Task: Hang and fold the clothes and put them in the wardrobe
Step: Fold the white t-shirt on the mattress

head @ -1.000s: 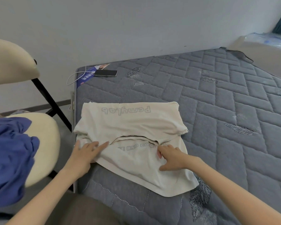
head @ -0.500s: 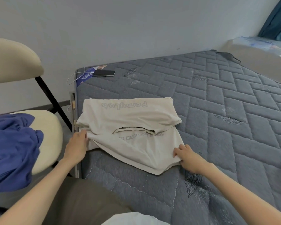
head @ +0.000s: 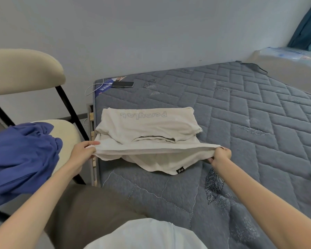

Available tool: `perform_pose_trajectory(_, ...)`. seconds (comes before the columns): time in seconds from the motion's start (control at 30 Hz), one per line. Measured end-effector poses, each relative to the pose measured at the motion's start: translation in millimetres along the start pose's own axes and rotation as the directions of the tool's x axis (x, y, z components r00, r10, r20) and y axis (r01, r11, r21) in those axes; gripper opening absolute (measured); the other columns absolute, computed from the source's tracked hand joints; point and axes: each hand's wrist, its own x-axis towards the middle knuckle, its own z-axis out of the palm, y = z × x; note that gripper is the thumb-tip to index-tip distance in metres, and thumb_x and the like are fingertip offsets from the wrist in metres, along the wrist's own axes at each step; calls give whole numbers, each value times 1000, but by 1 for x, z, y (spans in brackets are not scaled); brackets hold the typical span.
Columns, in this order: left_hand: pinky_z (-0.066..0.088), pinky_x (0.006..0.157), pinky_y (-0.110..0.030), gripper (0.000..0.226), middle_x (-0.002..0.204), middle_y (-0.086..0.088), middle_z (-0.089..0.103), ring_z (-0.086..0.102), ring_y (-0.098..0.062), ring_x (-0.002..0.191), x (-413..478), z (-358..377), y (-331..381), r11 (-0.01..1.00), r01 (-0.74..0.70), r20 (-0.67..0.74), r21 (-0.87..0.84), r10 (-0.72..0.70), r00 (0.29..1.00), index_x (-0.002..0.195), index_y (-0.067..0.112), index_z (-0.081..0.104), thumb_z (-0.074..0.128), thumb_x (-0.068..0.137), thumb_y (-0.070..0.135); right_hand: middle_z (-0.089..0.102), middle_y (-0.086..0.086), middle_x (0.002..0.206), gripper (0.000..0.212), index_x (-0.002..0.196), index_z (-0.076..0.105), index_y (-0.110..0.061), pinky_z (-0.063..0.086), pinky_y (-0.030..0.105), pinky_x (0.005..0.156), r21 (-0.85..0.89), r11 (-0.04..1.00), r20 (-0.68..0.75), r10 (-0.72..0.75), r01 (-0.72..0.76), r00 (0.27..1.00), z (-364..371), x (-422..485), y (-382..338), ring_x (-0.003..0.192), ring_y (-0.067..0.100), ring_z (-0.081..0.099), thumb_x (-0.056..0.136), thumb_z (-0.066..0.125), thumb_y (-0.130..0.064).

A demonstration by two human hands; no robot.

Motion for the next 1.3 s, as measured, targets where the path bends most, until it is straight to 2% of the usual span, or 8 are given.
perform_pose_trajectory(0.2, 38, 57, -22, 30, 125, -22, 55, 41, -17, 65, -10, -19, -13, 997, 52, -31, -55, -54, 998, 109, 5, 66, 47, 88, -6, 51, 10, 79, 21, 112, 51, -10, 31, 14, 30, 22, 994, -111, -108, 111, 988, -1, -8, -1, 52, 17, 41, 98, 36, -8)
perform_pose_trajectory(0.37, 42, 86, -33, 25, 122, -18, 59, 52, -31, 104, -34, -28, -14, 992, -106, -1, 65, 106, 994, 114, 3, 65, 56, 91, 4, 60, 12, 113, 19, 113, 56, -11, 41, 31, 72, -29, 969, -276, -244, 245, 930, -10, -19, 0, 93, 28, 56, 94, 52, -16)
perform_pose_trajectory(0.5, 40, 92, -33, 34, 126, -12, 58, 51, -30, 118, -43, -32, -23, 973, -129, 66, 193, 118, 991, 119, 9, 63, 66, 85, 6, 43, 13, 141, 48, 135, 38, -8, 41, 33, 91, 110, 993, -283, 81, -52, 956, -10, -20, 21, 119, 30, 49, 94, 47, -29)
perform_pose_trajectory(0.6, 40, 96, -41, 54, 133, -16, 51, 52, -35, 117, -46, -28, -38, 956, -47, 75, 291, 26, 997, 130, 10, 53, 71, 80, 3, 45, 18, 139, 48, 135, 39, -4, 35, 14, 64, 158, 981, -100, 127, -111, 987, -11, -24, 43, 113, 31, 50, 91, 52, -19)
perform_pose_trajectory(0.73, 40, 97, -42, 73, 137, -23, 46, 49, -37, 119, -47, -15, -56, 934, 109, 28, 340, -126, 992, 142, 4, 34, 69, 78, -4, 51, 16, 132, 59, 133, 40, 1, 42, 31, 87, -89, 985, -74, 141, -147, 987, -6, -38, 62, 113, 31, 52, 83, 66, -14)
perform_pose_trajectory(0.93, 43, 86, -32, 93, 141, -19, 39, 47, -32, 122, -44, 6, -60, 812, 218, 107, 542, -324, 940, 148, 2, 10, 71, 77, 1, 54, 15, 125, 54, 129, 45, 1, 38, 31, 82, -208, 972, -65, 94, -106, 993, -4, -49, 72, 105, 30, 52, 84, 62, -24)
perform_pose_trajectory(1.03, 49, 86, -33, 96, 131, -15, 49, 54, -31, 112, -32, 11, -74, 836, 265, 184, 481, -392, 901, 141, 2, 22, 81, 66, 8, 53, 18, 128, 46, 130, 45, 3, 39, 35, 86, -260, 965, -65, 5, -21, 998, -2, -44, 80, 115, 35, 51, 90, 54, -16)
perform_pose_trajectory(1.3, 36, 76, -28, 28, 106, -16, 58, 50, -25, 91, -21, 23, -82, 948, 265, 51, 175, -278, 959, 103, 0, 57, 56, 94, 26, 51, 6, 107, 27, 122, 47, -8, 40, 31, 78, -33, 977, -58, -214, 212, 975, 11, -30, 56, 94, 22, 49, 100, 44, -22)
